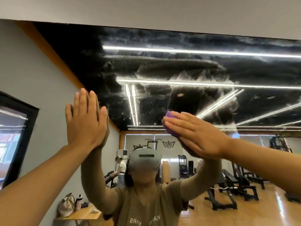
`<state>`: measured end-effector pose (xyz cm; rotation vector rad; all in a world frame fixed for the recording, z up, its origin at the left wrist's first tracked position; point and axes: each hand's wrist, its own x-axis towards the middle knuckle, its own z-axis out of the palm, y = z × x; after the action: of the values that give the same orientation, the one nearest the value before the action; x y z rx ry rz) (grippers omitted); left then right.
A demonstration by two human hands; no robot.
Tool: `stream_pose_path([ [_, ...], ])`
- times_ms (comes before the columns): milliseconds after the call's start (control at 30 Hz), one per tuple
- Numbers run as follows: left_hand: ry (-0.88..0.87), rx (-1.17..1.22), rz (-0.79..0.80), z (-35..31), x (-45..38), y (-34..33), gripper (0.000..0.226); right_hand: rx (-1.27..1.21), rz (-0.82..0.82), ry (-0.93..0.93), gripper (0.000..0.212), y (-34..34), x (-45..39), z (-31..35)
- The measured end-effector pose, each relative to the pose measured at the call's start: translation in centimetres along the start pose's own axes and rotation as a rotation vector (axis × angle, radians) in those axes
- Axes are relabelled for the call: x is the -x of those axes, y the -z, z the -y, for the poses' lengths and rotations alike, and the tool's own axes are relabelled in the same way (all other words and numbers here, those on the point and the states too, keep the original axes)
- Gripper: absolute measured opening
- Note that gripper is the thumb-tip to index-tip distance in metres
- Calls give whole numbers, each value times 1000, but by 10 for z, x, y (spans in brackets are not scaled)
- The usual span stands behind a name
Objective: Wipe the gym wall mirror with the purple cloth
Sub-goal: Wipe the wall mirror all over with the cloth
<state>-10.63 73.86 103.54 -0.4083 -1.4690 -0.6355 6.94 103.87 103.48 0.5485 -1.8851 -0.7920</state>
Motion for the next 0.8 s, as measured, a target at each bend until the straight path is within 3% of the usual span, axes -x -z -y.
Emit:
stream_pose_path([
  [233,-15,-8,24,2,0,1,76,-25,134,218,51,5,6,-3],
  [400,-13,-8,24,2,1,1,73,7,-93,-264,61,14,-45,-39],
  [533,-12,0,16,4,2,1,72,43,-126,-563,69,7,-72,-29],
  [600,-11,6,6,3,2,1,72,16,-157,-583,67,-1,-67,-5],
  [800,-16,16,23,3,1,0,71,-13,-121,-401,64,-34,-12,86],
])
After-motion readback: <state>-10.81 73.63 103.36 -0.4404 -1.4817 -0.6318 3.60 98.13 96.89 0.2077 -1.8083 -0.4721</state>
